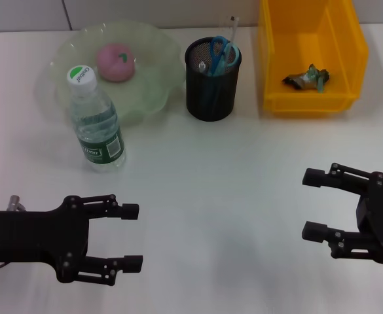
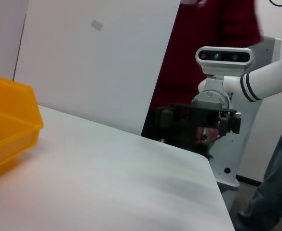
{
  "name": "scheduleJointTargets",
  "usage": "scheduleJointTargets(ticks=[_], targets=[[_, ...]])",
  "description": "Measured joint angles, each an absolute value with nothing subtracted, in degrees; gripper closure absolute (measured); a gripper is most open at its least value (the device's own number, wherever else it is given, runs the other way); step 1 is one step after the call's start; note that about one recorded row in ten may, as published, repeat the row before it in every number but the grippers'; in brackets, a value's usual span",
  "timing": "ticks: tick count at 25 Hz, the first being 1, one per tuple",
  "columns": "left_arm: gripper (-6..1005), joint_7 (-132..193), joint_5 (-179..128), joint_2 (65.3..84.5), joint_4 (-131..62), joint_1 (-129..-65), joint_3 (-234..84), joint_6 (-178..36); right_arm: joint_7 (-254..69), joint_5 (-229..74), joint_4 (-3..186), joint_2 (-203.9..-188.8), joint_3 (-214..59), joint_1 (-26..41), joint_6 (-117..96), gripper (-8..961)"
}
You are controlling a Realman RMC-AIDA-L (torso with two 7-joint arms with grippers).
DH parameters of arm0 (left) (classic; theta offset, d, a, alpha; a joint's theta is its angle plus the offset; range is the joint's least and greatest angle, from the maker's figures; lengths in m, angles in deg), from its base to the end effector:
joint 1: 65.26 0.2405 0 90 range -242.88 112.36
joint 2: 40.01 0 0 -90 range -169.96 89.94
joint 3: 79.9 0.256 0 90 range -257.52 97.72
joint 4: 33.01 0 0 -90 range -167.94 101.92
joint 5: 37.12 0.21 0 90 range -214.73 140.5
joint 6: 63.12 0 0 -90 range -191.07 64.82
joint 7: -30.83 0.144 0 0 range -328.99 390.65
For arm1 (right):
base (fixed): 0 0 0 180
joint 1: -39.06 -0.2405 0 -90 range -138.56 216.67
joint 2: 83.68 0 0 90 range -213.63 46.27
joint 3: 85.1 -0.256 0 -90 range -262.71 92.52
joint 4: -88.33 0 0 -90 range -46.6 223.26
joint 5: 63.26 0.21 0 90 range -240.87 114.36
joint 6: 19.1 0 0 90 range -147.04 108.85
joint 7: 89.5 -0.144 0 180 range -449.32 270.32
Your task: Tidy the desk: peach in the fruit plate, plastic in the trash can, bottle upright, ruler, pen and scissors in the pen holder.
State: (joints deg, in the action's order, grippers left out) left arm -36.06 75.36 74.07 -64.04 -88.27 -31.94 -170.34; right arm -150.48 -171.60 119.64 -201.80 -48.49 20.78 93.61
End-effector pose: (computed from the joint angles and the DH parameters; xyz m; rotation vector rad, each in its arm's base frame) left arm -0.2881 0.2481 0.0055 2.9577 0.4676 0.8312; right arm 0.2853 0.2288 0.0126 -2.7374 0.4088 1.1574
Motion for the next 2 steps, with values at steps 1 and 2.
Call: scheduleJointTargets(ticks=[1,2], targets=[[157,-36.1,75.3,74.07,-64.0,-88.3,-32.0,-170.3,-150.5,-171.7,119.7,-201.84,-48.5,20.7,93.7,137],[157,-36.1,75.3,74.09,-64.0,-88.3,-32.0,-170.3,-150.5,-171.8,119.7,-201.9,-48.5,20.6,93.8,137]])
